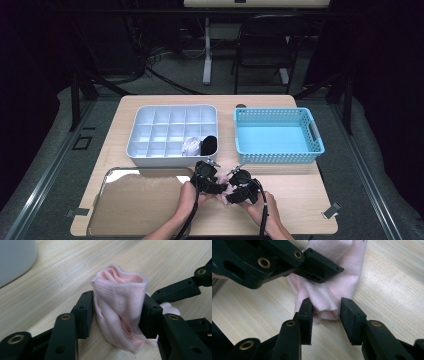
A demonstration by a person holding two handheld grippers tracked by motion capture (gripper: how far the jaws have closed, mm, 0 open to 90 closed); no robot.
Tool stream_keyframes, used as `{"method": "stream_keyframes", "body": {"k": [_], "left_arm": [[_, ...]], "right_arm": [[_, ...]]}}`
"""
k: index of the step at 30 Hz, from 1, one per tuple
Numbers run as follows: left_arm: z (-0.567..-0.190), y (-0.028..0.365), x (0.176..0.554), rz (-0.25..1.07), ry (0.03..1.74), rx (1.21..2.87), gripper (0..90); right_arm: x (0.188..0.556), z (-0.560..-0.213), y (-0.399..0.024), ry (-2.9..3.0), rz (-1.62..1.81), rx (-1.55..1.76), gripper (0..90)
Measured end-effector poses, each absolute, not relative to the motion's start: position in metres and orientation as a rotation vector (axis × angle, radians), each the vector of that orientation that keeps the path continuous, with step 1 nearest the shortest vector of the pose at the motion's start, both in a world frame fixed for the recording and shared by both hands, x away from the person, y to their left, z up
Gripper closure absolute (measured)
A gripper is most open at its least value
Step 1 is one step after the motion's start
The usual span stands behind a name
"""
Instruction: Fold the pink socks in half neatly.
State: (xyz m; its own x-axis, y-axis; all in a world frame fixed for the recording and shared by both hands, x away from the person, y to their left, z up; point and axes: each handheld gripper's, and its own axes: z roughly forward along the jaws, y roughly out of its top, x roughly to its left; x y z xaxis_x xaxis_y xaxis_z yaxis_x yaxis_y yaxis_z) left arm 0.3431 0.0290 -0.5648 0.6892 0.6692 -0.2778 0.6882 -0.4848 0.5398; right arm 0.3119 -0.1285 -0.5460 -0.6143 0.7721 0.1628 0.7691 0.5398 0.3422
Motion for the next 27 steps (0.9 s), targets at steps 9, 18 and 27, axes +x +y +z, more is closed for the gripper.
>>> {"method": "stream_keyframes", "body": {"k": [9, 18, 27], "left_arm": [[-0.566, 0.03, 0.342, -0.066, 1.025, 2.251, 60.3], [-0.567, 0.03, 0.342, -0.065, 0.975, 2.265, 66.1], [-0.567, 0.032, 0.342, -0.071, 0.955, 2.246, 69.5]], "right_arm": [[0.313, -0.548, -0.129, 2.74, 0.623, 1.387, 59.9], [0.315, -0.545, -0.135, 2.753, 0.699, 1.372, 46.2], [0.313, -0.534, -0.152, 2.776, 0.74, 1.356, 27.5]]}}
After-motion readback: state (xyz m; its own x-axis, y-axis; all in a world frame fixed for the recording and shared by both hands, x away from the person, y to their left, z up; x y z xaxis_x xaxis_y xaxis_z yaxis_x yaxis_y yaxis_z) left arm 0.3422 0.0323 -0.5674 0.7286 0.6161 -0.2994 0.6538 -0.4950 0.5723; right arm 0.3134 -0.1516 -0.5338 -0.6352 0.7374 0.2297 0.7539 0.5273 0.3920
